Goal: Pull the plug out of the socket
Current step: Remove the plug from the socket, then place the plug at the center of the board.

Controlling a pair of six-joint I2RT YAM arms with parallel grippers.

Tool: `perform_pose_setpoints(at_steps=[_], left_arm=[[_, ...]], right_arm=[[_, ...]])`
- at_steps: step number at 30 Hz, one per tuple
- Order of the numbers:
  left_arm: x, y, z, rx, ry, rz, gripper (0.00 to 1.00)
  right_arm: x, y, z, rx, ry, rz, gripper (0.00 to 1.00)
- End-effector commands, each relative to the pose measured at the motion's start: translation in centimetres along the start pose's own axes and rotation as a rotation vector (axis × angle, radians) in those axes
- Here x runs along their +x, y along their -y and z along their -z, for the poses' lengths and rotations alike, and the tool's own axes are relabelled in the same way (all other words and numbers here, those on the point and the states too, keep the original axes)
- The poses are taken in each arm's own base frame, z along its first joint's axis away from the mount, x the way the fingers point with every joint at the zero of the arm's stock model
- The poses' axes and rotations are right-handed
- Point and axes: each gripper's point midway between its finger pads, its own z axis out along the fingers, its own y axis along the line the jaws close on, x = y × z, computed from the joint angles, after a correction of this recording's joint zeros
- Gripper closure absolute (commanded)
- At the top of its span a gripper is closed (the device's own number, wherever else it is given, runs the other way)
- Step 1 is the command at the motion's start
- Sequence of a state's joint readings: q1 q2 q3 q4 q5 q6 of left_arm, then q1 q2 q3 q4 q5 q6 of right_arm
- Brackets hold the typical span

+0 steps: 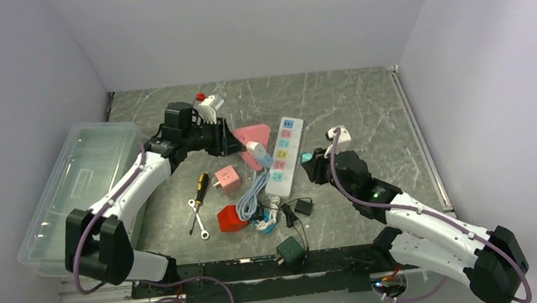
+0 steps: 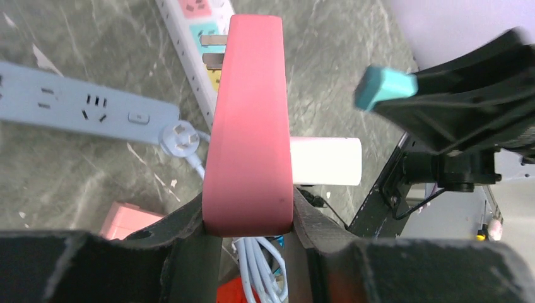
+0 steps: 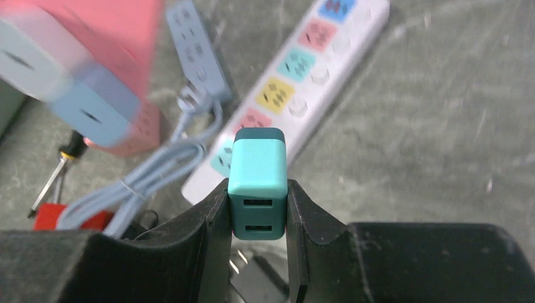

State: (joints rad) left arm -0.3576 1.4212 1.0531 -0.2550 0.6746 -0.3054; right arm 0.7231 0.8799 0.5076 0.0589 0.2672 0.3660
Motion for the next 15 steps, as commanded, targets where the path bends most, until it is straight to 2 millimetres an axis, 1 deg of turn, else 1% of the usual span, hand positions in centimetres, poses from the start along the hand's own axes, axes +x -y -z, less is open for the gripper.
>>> perform_pose_setpoints(at_steps=[1,4,7,11,15], left_arm=[[-3.2,4.0,2.3,0.098,0.126,-0.123,1.0],[-3.2,4.3,2.6,0.102,0.132,-0.128,1.0],[-3.1,4.4,2.5,0.113,0.131,-0.122,1.0],[-3.1,4.1,2.5,0.098,0.131,-0.121,1.0],[-3.0,3.9,2.5,0.085,0.135,-0.124,1.0]], right_arm=[[5.7,1.6,1.7,0.063,-0.182,-0.144,1.0],[7.5,1.5,2.2,0.048,-0.22,-0.199,0.98],[8.9,1.3,2.2,0.032,-0.253,-0.236,0.95],[10.2,1.5,1.9,0.047,-0.286,-0.249,0.92],[10.9,1.8,1.4,0.056,-0.299,-0.257,0.87]])
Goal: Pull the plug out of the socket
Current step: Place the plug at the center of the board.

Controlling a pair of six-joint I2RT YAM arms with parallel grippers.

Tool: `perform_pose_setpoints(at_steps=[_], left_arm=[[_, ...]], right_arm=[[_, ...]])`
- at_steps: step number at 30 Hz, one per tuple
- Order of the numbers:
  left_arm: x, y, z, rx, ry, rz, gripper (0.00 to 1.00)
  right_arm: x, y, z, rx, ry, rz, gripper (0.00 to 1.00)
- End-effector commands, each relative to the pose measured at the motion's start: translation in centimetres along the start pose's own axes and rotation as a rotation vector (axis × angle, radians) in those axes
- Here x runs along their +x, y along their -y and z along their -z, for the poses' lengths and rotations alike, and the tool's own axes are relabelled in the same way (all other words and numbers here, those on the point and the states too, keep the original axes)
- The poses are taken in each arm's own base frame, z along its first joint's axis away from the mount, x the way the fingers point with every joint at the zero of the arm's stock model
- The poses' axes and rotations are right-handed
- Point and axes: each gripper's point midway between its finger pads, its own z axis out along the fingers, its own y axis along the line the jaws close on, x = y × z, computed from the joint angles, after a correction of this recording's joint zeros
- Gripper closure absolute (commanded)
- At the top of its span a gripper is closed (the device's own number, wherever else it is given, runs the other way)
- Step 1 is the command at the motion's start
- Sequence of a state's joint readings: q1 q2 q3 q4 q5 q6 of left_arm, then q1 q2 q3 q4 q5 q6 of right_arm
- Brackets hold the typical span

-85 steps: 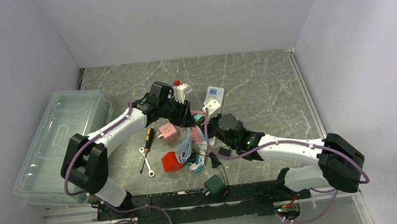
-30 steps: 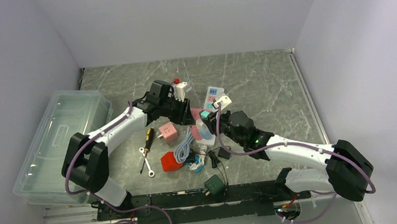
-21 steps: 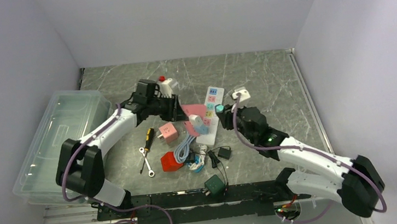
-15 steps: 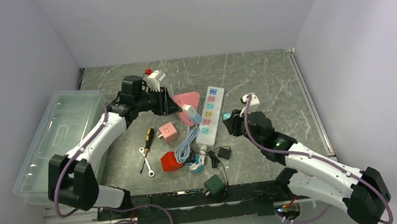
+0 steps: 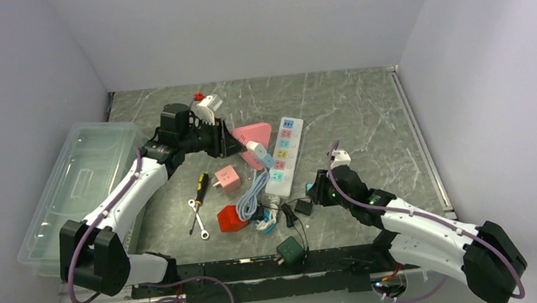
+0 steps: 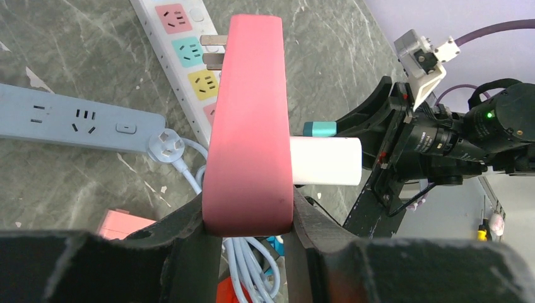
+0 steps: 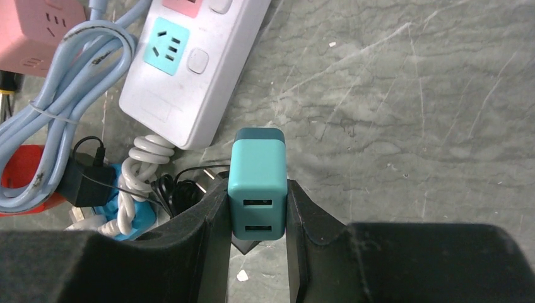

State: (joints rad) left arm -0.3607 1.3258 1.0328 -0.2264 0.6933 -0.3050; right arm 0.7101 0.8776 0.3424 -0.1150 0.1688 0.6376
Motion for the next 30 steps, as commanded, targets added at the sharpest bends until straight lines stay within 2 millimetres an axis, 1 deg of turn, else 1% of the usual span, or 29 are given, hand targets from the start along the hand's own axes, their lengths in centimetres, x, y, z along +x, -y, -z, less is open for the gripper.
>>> perform_pose_setpoints(at_steps=[1,4,7,10,12,15,18,21,23,24,25,26,28,30], left_arm=[[-1.9,1.5,0.5,0.041,0.065,-0.059,1.0],[-2.0,1.5,0.5,0.034,0.068,-0.067,1.0],[-2.0,1.6,0.6,0.028,0.069,-0.076,1.0],[-1.9,1.7,0.6,0.029,0.066,-0.081,1.0],[-1.8,1.6,0.5,0.029,0.063,-0.079,1.0],[-1.7,1.6,0.4,0.029,0.058,-0.078,1.0],[-1.6,1.5,0.3,0.024,0.055,-0.08,1.0],[-1.5,1.2,0.2,0.017,0.05,-0.079,1.0],[-1.4,1.1,0.1,0.012,0.046,-0.078,1.0],[-1.4,1.0,0.0,0.01,0.043,-0.077,1.0],[-1.3,0.9,-0.1,0.009,0.04,-0.076,1.0],[-1.1,0.8,-0.2,0.008,0.035,-0.073,1.0],[-1.0,0.6,-0.4,0.007,0.028,-0.07,1.0],[-0.7,0.5,-0.7,0.006,0.016,-0.067,1.0]], right_arm=[[-0.6,-0.8,-0.8,-0.034,0.024,-0.052,0.84],[-0.1,-0.2,-1.3,0.002,0.0,-0.062,0.71],[0.1,0.0,-1.6,0.015,-0.012,-0.07,0.57],[-0.3,-0.1,-1.5,0.016,-0.002,-0.063,0.42],[-0.8,-0.3,-1.3,0.004,0.015,-0.034,0.36],[-2.1,-1.7,-0.7,-0.071,0.049,0.041,0.3],[-4.1,-3.0,0.3,-0.122,0.094,0.139,0.28],[-6.7,-3.8,1.0,-0.123,0.159,0.232,0.27],[-8.9,-4.8,1.4,-0.136,0.219,0.293,0.2],[-9.4,-5.0,1.5,-0.14,0.233,0.32,0.2],[-10.8,-6.0,1.7,-0.161,0.28,0.337,0.2],[-11.6,-6.5,1.8,-0.173,0.302,0.351,0.2],[-13.0,-7.6,1.8,-0.194,0.335,0.367,0.21],[-13.6,-9.3,1.7,-0.263,0.355,0.389,0.23]])
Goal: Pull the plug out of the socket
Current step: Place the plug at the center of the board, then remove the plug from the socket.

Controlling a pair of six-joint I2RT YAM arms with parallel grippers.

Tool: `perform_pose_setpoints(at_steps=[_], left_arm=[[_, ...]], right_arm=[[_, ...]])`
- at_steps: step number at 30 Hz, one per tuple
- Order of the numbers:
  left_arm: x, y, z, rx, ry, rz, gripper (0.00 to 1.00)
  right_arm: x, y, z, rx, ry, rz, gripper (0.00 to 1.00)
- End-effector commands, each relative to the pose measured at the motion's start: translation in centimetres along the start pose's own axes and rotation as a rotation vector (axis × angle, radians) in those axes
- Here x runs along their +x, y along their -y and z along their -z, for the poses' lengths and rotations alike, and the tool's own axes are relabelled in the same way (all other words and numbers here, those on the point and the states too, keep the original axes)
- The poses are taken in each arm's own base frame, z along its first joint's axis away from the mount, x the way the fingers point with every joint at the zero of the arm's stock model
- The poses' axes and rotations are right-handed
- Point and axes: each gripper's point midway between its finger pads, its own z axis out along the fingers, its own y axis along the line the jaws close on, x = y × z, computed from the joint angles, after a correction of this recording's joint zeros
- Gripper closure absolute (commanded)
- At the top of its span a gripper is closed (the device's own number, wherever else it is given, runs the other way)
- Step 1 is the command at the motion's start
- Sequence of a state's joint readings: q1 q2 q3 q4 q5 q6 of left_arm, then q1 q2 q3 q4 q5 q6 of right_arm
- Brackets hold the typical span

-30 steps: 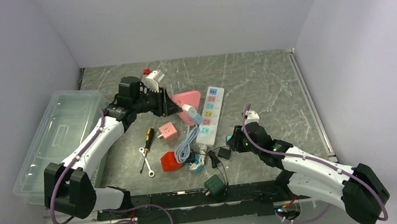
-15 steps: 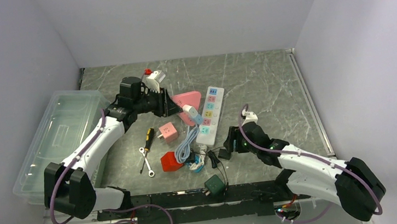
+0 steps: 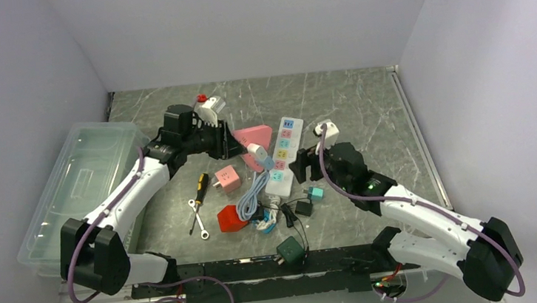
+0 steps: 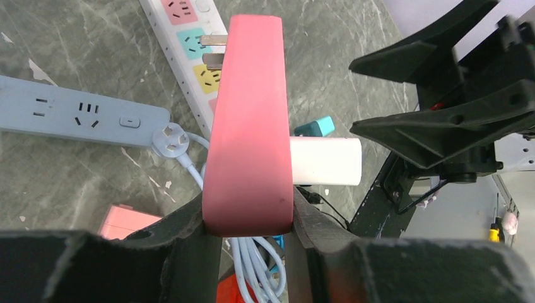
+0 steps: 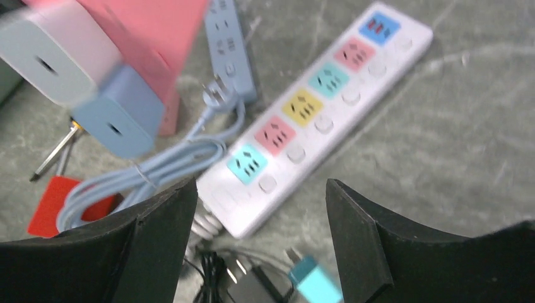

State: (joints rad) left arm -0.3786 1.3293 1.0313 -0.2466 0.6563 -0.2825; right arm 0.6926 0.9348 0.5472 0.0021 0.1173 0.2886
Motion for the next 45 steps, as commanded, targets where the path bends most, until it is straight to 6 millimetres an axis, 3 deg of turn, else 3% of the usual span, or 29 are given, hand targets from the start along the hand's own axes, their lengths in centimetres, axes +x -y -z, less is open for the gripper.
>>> perform_pose_setpoints(at_steps=[1,8,15,28,34,42,45], left_arm=[[-1.2,0.6,-0.6,0.031,0.025,-0.048,1.0],[0.5,-0.1,-2.2,0.017,-0.05,-0.019,1.0],[2.4,-0.8,-3.9,0.001,-0.13,0.018,1.0],[3.7,0.3,-5.1,0.06,-0.185,0.01,1.0],[4.3,0.9,-5.6,0.08,-0.204,0.001,1.0],[4.5,0.8,-5.6,0.067,-0.213,-0.017,1.0],[4.5,0.6,-5.7,0.059,-0.219,-0.031,1.0]], right_arm=[[-5.4,-3.2,-0.9,-0.146,0.157,0.097,0.25],[-5.5,-6.7,-2.1,-0.317,0.189,0.108,0.3],[-3.6,-9.7,-3.5,-0.38,0.157,0.174,0.36],[-1.6,-8.4,-5.6,-0.265,0.124,0.158,0.46],[-1.0,-8.7,-6.3,-0.276,0.095,0.145,0.5],[-0.3,-9.7,-6.4,-0.331,0.074,0.11,0.69],[-0.3,-9.8,-6.3,-0.346,0.072,0.106,0.73]])
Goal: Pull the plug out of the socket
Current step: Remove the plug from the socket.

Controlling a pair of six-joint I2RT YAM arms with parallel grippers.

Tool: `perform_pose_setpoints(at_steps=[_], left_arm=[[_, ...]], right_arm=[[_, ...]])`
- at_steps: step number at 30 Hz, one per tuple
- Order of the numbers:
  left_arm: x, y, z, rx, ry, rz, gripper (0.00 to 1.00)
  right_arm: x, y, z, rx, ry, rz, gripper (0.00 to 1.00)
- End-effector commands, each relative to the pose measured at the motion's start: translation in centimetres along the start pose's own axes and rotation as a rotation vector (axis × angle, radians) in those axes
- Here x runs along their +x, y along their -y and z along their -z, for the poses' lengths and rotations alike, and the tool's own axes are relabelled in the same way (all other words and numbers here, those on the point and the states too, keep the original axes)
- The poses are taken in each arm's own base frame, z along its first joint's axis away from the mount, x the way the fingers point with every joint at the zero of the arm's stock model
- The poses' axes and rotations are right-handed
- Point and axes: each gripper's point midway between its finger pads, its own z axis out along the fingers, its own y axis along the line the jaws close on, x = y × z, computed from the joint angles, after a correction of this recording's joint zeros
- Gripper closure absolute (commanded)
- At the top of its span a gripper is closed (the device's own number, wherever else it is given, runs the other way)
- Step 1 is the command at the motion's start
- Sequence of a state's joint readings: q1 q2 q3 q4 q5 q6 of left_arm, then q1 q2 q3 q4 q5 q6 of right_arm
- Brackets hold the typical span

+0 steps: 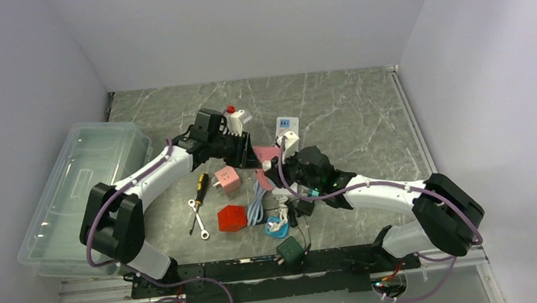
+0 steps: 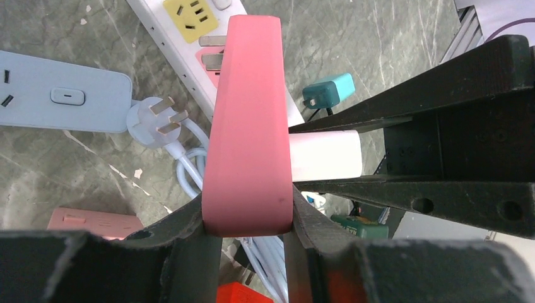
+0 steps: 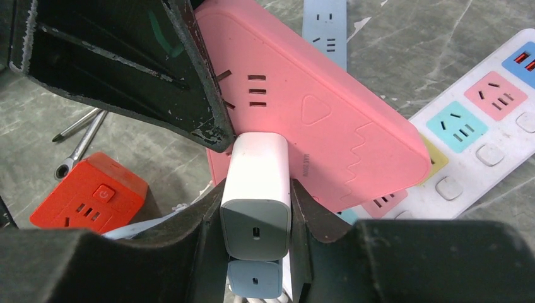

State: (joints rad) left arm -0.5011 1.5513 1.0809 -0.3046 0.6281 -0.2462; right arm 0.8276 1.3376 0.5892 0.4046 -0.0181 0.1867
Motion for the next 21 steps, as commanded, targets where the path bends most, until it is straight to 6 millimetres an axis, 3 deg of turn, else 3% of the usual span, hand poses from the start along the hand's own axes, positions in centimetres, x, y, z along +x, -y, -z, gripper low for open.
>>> perform_pose_setpoints(at_steps=[1,5,14,16,21], left_arm=[[-1.4,1.2,0.2,0.038,0.019,-0.082,1.0],[-1.4,1.5,0.1,0.062,0.014,-0.1,1.0],[-1.4,1.7,0.1,0.071,0.014,-0.106,1.0],[-1.4,1.4,0.0,0.056,0.013,-0.1,1.0],[-1.3,1.1,-0.1,0.046,0.006,-0.086,1.0]], right_arm=[[-3.4,-1.7,-0.3,-0.076,0.099,-0.03,0.73],[-3.5,-1.5,0.2,-0.131,0.1,-0.051,0.85],[-3.4,-1.2,0.5,-0.187,0.089,-0.068,0.9],[-3.3,-1.0,0.4,-0.173,0.079,-0.069,0.88],[-3.6,-0.1,0.6,-0.12,0.093,-0.079,0.73]])
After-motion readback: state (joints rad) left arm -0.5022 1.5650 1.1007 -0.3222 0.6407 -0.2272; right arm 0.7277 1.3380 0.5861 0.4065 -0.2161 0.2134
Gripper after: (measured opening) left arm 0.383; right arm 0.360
